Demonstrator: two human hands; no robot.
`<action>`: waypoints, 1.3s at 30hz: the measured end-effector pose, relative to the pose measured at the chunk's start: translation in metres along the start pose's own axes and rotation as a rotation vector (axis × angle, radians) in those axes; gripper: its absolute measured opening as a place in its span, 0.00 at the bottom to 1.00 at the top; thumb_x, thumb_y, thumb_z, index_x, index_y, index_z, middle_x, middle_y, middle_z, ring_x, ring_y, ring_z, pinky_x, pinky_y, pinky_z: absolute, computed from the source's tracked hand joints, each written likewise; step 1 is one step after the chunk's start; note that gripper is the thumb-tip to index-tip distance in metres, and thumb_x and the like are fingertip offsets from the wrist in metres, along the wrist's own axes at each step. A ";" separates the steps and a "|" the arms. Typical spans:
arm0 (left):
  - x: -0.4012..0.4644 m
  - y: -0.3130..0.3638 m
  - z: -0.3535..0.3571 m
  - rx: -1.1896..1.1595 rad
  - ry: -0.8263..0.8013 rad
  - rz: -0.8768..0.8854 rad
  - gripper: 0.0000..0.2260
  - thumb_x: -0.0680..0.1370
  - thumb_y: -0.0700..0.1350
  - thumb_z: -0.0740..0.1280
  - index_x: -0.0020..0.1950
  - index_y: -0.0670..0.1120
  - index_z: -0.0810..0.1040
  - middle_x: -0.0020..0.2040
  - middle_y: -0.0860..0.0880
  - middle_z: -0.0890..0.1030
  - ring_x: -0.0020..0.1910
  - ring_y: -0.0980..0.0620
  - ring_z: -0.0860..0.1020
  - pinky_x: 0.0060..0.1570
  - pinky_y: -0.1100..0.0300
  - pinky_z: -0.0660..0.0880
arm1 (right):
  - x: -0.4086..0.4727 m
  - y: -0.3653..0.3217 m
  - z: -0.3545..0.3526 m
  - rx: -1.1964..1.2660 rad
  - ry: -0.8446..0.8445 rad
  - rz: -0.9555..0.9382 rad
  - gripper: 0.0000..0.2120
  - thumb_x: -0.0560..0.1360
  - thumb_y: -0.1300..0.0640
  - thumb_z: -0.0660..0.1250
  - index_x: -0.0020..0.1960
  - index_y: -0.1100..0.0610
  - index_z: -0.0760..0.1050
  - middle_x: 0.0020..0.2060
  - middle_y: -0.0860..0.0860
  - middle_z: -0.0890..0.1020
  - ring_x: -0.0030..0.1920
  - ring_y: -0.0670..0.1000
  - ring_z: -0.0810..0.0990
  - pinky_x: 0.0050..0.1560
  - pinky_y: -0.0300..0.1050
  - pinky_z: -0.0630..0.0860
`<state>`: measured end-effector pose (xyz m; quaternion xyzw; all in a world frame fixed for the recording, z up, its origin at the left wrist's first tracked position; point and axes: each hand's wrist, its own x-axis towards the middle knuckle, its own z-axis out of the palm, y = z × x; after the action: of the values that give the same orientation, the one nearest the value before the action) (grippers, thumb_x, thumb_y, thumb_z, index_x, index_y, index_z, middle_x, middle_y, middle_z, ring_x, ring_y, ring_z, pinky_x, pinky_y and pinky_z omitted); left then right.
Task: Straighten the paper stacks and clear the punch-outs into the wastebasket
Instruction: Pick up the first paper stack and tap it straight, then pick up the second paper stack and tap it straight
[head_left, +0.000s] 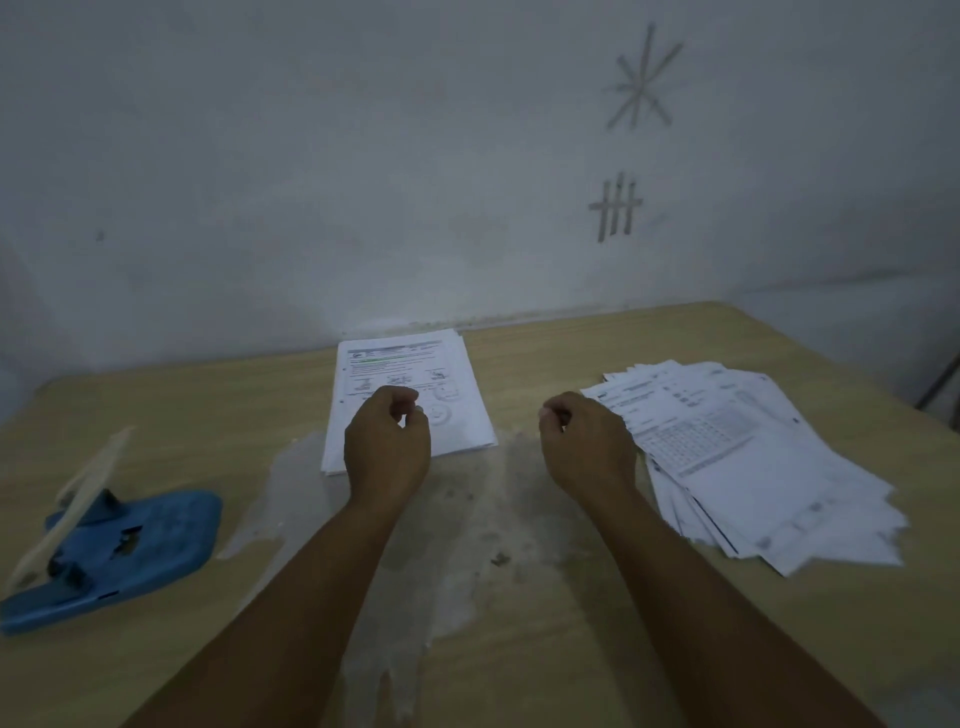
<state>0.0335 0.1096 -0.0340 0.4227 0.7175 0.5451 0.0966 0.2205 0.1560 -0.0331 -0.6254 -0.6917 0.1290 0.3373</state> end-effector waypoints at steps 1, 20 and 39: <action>-0.005 0.005 0.005 -0.001 -0.012 0.004 0.08 0.77 0.40 0.66 0.54 0.47 0.81 0.50 0.53 0.81 0.49 0.56 0.77 0.50 0.64 0.68 | -0.002 0.007 -0.008 -0.005 0.011 0.011 0.10 0.79 0.51 0.61 0.53 0.51 0.80 0.47 0.49 0.84 0.46 0.53 0.81 0.49 0.49 0.78; -0.096 0.072 0.133 0.171 -0.469 -0.054 0.05 0.73 0.49 0.66 0.47 0.57 0.77 0.50 0.54 0.82 0.47 0.51 0.80 0.54 0.51 0.76 | 0.016 0.160 -0.098 -0.158 0.146 0.257 0.14 0.78 0.50 0.61 0.59 0.51 0.80 0.54 0.53 0.84 0.56 0.59 0.78 0.57 0.53 0.75; -0.115 0.104 0.193 0.628 -0.560 0.057 0.24 0.74 0.64 0.60 0.60 0.49 0.75 0.62 0.43 0.74 0.63 0.40 0.68 0.61 0.46 0.64 | 0.038 0.201 -0.115 -0.389 0.016 0.389 0.25 0.78 0.40 0.59 0.66 0.57 0.70 0.63 0.56 0.75 0.67 0.59 0.68 0.64 0.56 0.63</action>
<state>0.2730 0.1683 -0.0562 0.5831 0.7829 0.1663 0.1394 0.4494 0.2015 -0.0567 -0.8007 -0.5676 0.0512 0.1849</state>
